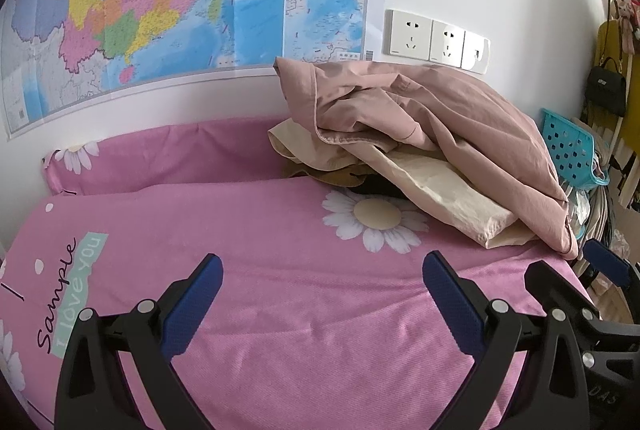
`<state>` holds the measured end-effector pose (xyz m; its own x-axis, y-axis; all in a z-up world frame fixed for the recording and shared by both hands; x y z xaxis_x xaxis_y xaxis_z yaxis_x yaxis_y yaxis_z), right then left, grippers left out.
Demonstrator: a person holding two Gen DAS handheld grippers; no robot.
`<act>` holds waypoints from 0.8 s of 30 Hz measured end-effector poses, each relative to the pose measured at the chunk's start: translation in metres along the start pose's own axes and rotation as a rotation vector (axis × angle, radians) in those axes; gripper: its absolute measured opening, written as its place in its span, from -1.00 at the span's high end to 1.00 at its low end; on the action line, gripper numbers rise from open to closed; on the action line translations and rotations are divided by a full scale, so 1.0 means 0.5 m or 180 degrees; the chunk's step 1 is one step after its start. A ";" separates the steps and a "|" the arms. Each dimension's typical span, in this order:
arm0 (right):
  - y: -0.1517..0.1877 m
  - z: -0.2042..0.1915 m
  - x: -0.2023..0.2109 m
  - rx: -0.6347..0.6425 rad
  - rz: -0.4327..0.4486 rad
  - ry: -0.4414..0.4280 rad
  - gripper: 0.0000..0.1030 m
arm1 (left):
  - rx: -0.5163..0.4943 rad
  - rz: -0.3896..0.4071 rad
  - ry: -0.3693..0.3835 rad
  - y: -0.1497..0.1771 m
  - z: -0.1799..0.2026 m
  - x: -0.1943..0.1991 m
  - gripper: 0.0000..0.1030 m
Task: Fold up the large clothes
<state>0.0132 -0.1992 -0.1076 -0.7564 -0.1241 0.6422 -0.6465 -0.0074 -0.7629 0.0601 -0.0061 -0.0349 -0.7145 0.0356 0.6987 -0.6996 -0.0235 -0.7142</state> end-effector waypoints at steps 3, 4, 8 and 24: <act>0.002 -0.002 0.002 0.0006 0.0005 0.0011 -0.90 | 0.0001 -0.0006 0.0012 0.000 -0.001 -0.001 -0.89; 0.002 -0.002 0.001 0.0007 0.0004 0.0007 -0.90 | 0.0002 -0.0004 0.0010 -0.001 -0.001 0.000 -0.89; 0.001 -0.001 0.001 0.0009 0.0005 0.0011 -0.90 | -0.0003 0.0001 0.0006 -0.001 -0.002 0.000 -0.89; -0.002 0.000 -0.001 0.0008 -0.0009 0.0006 -0.90 | -0.0004 0.0015 0.0001 -0.006 0.001 0.000 -0.89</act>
<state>0.0143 -0.1992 -0.1071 -0.7549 -0.1221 0.6444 -0.6483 -0.0100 -0.7613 0.0623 -0.0067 -0.0329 -0.7177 0.0357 0.6955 -0.6963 -0.0225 -0.7174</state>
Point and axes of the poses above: each gripper's, at about its wrist camera, not at the fingertips, and x roughly against the way its jaws point, z to its right, y to its underside, the point moved 8 cm from there along -x, roughly the way its jaws point, and after that the axes turned 10 degrees about -z, right-handed, at the moved point
